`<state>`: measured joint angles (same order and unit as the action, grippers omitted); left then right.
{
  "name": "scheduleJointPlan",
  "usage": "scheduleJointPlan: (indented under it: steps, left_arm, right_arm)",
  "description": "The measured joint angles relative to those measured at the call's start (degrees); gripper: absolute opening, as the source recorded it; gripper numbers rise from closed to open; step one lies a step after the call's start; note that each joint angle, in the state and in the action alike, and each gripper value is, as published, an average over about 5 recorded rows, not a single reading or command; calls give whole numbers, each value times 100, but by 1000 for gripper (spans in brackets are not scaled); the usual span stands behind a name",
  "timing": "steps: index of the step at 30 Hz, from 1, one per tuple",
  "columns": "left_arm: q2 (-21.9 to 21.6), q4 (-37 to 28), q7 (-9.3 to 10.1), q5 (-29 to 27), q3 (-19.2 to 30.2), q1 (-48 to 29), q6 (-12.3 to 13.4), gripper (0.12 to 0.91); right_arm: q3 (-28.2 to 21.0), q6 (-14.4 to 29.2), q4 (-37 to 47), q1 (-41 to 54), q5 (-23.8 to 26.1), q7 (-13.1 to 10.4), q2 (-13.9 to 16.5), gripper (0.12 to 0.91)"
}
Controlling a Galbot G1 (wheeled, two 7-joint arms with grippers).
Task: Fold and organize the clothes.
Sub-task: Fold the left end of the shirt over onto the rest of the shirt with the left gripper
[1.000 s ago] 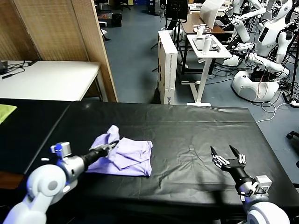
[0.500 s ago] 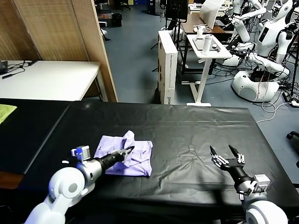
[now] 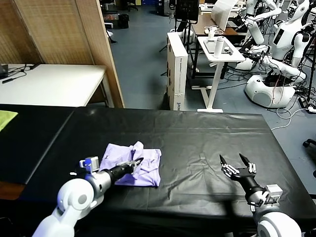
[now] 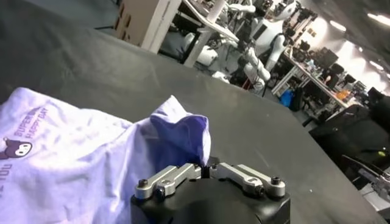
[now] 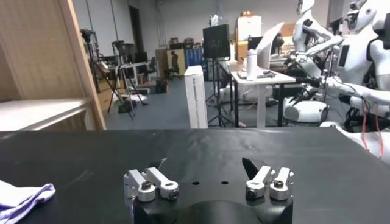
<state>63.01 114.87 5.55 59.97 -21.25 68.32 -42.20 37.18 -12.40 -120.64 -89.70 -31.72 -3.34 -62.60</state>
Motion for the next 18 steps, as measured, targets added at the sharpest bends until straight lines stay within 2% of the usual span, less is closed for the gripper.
scheduleJointPlan:
  steps: [12,14,18]
  left_arm:
    - [318,-37,-26,-468,23,120,0,189]
    - [387,7,-30,-567,19,164,0,255]
    - [549,176,-30,-681,-45,273,0,491]
  right_arm:
    - [-84,-5,48,100,2,4,56,907]
    - [-134,-2,87,156,9,13,90,907]
    - [-281,0,172,305,65,45,177,907]
